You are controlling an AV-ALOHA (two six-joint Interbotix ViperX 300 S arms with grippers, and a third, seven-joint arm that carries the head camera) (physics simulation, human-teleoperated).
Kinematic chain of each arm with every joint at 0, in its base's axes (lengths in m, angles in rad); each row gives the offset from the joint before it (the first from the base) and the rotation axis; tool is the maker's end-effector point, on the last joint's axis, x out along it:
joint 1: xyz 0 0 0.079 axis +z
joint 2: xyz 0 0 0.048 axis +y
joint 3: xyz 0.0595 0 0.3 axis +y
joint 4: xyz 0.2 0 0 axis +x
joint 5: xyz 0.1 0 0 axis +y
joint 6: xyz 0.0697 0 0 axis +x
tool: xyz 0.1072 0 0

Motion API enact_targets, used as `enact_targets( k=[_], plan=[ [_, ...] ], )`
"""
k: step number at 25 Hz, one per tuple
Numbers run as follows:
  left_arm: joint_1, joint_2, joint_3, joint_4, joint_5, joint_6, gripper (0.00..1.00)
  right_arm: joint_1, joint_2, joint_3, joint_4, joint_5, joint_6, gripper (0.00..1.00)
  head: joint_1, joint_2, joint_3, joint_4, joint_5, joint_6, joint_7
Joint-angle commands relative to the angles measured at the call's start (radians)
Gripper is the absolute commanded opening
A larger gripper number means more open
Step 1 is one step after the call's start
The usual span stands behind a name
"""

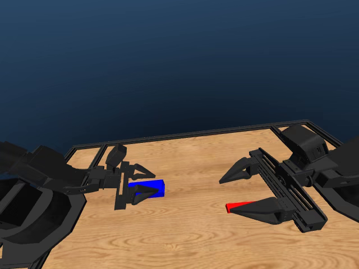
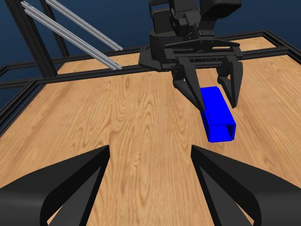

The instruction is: Insert peg into socket

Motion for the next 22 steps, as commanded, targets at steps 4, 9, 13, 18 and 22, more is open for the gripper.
enact_targets(
  k=[4,9,13,18,22],
  plan=[
    [0.044,0.158,-0.058,0.049,0.121,-0.041,1.00,0.049,-0.069,0.047,0.046,0.008,0.006,1.00,-0.016,0.023,-0.035,-0.002,-0.016,0.004,-0.016],
    [0.032,0.187,-0.079,0.054,0.173,-0.018,1.00,0.060,-0.074,0.092,0.087,0.035,0.034,1.00,-0.016,0.017,-0.031,-0.004,-0.015,0.001,-0.029],
    [-0.011,0.115,-0.093,0.038,0.210,0.000,0.00,0.033,0.006,0.131,0.142,0.087,0.032,1.00,-0.023,-0.002,-0.016,-0.012,-0.005,-0.021,-0.057],
    [-0.094,0.023,-0.119,0.017,0.301,0.012,0.00,0.028,0.078,0.155,0.186,0.086,0.046,1.00,-0.042,-0.030,0.004,-0.027,0.003,-0.058,-0.097],
    [-0.124,-0.035,-0.123,-0.002,0.342,0.005,0.00,0.049,0.129,0.138,0.197,0.099,0.072,1.00,-0.048,-0.051,0.018,-0.032,0.006,-0.071,-0.106]
  ],
)
